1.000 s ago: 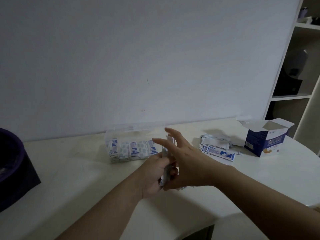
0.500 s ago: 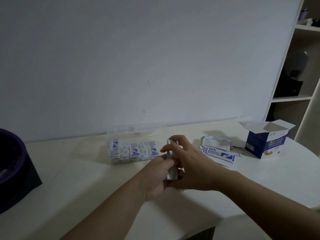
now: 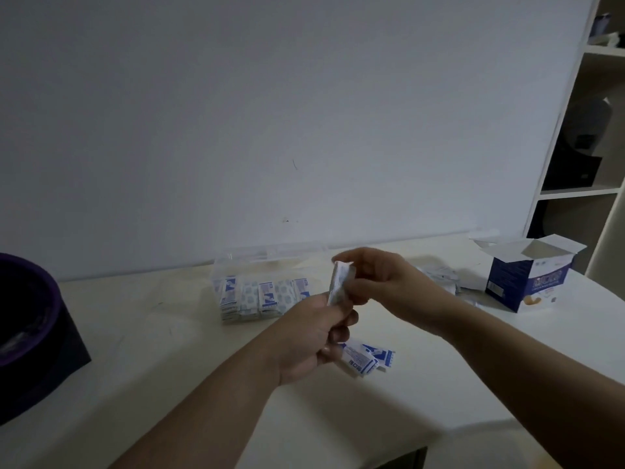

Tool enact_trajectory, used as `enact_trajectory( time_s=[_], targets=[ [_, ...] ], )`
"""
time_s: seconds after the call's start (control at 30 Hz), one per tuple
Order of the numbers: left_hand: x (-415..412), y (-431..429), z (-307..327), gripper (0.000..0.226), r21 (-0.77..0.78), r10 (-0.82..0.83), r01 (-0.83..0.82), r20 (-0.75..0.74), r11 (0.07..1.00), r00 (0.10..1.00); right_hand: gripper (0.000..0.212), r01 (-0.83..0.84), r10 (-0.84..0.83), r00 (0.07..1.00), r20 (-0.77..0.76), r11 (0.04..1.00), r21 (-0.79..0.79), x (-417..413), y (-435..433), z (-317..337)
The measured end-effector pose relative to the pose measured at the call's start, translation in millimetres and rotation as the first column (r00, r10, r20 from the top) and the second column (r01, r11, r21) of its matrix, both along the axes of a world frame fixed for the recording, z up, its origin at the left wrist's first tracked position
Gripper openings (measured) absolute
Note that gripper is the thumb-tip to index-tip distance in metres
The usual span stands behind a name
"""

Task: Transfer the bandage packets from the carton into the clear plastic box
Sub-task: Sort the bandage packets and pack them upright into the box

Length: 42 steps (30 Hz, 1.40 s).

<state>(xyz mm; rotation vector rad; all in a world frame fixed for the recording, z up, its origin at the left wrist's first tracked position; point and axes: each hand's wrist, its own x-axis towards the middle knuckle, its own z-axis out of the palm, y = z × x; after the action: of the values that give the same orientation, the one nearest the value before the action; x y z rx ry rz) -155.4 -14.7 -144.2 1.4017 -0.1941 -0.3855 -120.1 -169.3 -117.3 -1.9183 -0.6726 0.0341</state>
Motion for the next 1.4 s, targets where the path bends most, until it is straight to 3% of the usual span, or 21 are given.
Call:
enact_trajectory(
  time_s=[0.1,0.17,0.27,0.33,0.43,0.8,0.93,1.13,1.33,1.4],
  targets=[
    [-1,5,6,0.014,0.055,0.014,-0.017,0.040,0.998,0.999,0.014,0.018,-0.015,0.997,0.076,0.999,-0.031,4,8,4],
    [0,9,14,0.016,0.195,0.073,-0.100,0.144,0.976,0.987,0.013,0.079,-0.070,0.983,0.167,0.996,-0.043,9,15,10],
    [8,20,36,0.018,0.468,0.168,-0.398,0.458,0.789,0.873,0.012,0.188,-0.176,0.934,0.310,0.982,-0.010,24,25,23],
    [18,27,51,0.019,0.526,0.150,-0.535,0.606,0.661,0.781,0.015,0.239,-0.225,0.898,0.378,0.971,0.012,36,33,31],
    [36,34,72,0.020,0.551,0.136,-0.631,0.685,0.546,0.716,0.019,0.283,-0.285,0.852,0.439,0.956,0.072,52,48,42],
    [107,33,85,0.011,0.641,0.136,-0.590,0.613,0.491,0.779,0.022,0.336,-0.373,0.852,0.367,0.928,0.163,119,54,21],
    [119,35,74,0.007,0.676,0.125,-0.482,0.506,0.556,0.854,0.019,0.327,-0.328,0.882,0.339,0.943,0.064,137,57,9],
    [136,40,56,0.018,0.739,0.166,-0.353,0.317,0.575,0.934,0.015,0.268,-0.228,0.937,0.266,0.955,-0.125,147,65,3],
    [149,46,41,0.024,0.702,0.237,-0.235,0.096,0.673,0.967,0.024,0.221,-0.142,0.951,0.274,0.933,-0.284,151,62,0],
    [152,45,39,0.022,0.728,0.226,-0.193,0.053,0.658,0.973,0.033,0.218,-0.134,0.948,0.288,0.934,-0.283,154,58,3]
  ],
)
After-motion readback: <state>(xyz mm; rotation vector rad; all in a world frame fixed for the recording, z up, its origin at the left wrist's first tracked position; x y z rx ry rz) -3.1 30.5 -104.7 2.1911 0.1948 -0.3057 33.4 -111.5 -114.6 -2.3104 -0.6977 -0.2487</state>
